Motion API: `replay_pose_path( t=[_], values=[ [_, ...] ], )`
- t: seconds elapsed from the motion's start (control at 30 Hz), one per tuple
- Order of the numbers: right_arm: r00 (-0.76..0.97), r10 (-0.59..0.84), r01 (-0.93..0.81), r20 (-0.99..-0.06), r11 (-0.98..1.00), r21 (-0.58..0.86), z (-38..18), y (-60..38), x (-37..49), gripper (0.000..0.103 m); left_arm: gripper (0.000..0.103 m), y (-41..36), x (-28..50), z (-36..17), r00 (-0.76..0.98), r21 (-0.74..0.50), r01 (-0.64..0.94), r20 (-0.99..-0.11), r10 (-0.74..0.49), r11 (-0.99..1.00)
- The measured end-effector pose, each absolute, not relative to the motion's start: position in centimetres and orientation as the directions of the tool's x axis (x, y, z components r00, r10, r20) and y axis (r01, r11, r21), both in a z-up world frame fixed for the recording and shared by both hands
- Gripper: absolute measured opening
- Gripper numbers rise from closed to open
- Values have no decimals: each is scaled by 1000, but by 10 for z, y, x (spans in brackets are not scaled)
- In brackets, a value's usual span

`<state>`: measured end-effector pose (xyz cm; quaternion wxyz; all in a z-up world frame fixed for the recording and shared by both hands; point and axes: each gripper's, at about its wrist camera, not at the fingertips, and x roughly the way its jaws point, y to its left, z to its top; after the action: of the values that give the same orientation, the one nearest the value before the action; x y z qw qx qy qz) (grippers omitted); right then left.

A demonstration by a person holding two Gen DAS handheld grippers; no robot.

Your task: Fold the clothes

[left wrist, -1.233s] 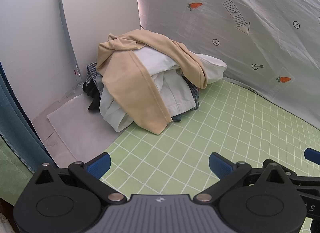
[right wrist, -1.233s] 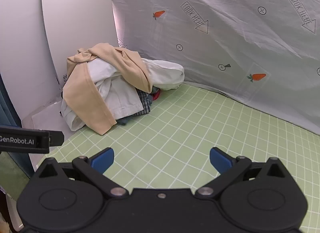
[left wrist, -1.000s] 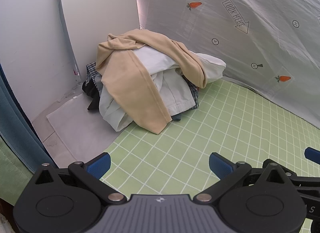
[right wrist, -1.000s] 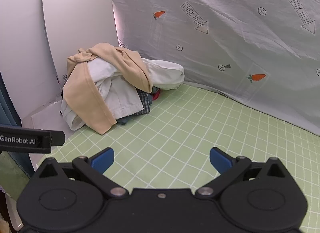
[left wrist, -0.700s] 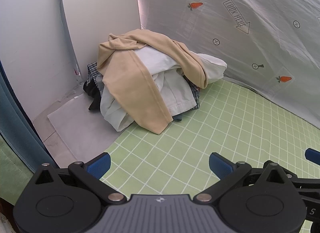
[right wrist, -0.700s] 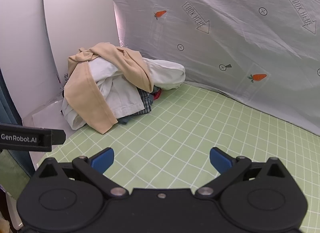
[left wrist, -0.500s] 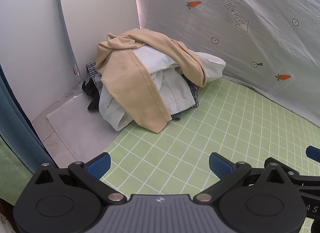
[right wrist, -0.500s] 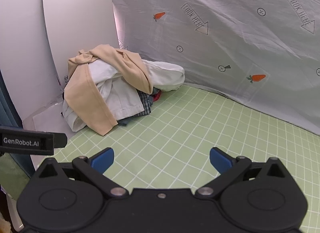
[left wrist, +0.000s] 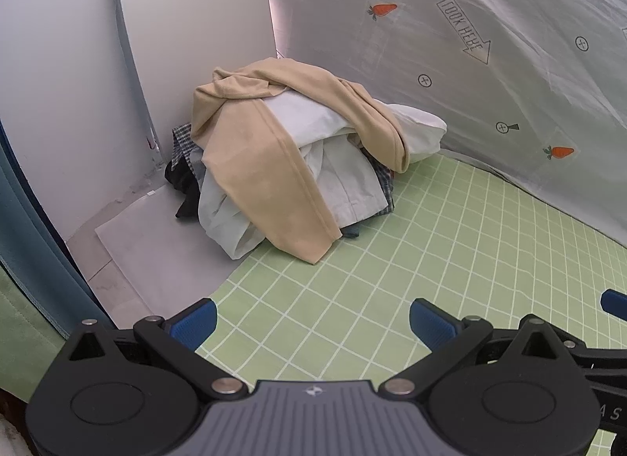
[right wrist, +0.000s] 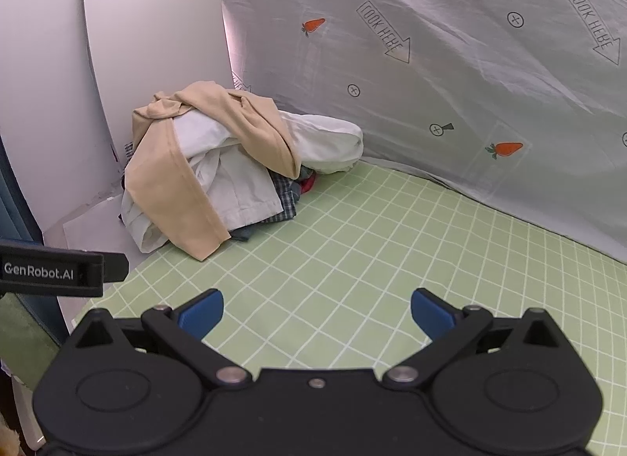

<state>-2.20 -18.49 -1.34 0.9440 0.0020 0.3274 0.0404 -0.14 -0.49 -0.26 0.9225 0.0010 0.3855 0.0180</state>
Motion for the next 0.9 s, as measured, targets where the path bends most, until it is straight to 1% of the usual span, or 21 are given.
replay_pose_path(
  t=[0.9],
  values=[
    [765, 78, -75, -639, 997, 32, -18, -184, -20, 103, 103, -1, 3, -9, 679, 9, -38, -734, 32, 999]
  ],
)
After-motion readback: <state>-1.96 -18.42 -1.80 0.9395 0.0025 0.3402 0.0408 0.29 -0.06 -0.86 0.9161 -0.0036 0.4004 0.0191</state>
